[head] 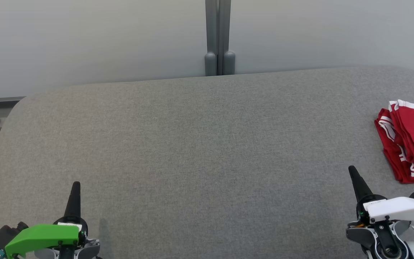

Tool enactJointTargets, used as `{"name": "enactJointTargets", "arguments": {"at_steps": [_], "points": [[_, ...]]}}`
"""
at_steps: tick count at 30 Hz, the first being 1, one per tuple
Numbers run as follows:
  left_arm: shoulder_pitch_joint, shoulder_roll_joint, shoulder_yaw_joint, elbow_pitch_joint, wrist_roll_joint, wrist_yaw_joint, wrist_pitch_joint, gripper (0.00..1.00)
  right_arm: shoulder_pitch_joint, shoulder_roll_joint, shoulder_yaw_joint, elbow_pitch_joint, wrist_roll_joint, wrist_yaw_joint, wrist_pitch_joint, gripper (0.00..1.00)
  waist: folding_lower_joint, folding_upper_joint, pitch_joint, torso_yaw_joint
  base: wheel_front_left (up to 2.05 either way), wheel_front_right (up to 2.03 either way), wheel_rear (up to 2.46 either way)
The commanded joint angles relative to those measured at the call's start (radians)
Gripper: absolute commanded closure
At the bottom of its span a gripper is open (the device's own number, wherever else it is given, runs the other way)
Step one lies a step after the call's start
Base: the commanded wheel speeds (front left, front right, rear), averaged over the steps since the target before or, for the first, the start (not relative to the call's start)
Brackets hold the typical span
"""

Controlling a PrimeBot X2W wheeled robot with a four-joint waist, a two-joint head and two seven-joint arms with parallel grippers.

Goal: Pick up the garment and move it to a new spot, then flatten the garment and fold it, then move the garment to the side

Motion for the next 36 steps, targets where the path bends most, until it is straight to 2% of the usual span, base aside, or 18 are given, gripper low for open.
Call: {"name": "enactJointTargets", "arguments": {"at_steps": [1,36], "points": [[-0.026,0.007,0.005,-0.01,-0.024,-0.007,0.004,1.0,-0.02,0.001,-0.004,-0.01,0.025,0.0,0.007,1.0,0.0,0.0,0.001,-0.001,0.0,0.0,0.0],[-0.057,0.008,0.021,-0.034,-0.267,-0.008,0.073,1.0,-0.053,0.015,-0.017,-0.01,0.296,0.0,0.05,1.0,0.0,0.0,0.026,-0.024,0.0,0.0,0.0]]}}
